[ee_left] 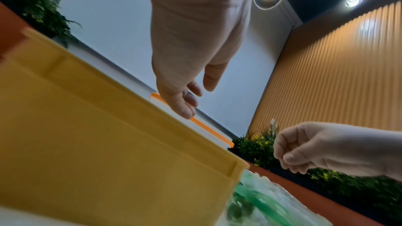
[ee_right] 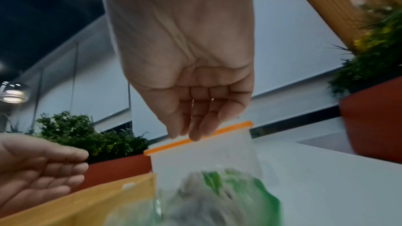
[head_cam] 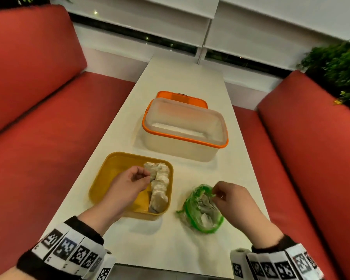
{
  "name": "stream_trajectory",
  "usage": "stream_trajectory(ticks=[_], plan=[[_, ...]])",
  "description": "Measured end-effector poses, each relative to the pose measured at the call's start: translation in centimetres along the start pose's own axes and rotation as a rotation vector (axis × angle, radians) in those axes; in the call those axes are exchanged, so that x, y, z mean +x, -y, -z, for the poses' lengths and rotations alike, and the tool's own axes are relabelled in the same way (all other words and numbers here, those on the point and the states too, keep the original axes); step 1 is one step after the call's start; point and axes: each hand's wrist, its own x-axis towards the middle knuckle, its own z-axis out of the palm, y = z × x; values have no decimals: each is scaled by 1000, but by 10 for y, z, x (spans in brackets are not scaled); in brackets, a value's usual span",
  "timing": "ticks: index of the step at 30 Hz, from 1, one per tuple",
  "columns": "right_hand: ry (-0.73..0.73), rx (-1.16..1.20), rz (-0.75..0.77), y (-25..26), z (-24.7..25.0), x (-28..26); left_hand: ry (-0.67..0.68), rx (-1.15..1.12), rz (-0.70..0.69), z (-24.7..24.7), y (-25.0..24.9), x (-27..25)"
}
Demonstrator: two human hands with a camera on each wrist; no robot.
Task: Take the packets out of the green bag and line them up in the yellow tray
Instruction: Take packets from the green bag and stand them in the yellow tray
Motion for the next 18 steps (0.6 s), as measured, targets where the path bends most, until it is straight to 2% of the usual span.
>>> stream_trajectory(ticks=[5, 14, 18], plan=[[27, 17, 20, -26, -22, -12, 73, 83, -6, -33, 3, -8], [-13, -116, 107, -17, -49, -6, 152, 161, -17, -72, 1, -18], [-53, 46, 94, -19, -55, -1, 161, 176, -25, -78, 2, -22]])
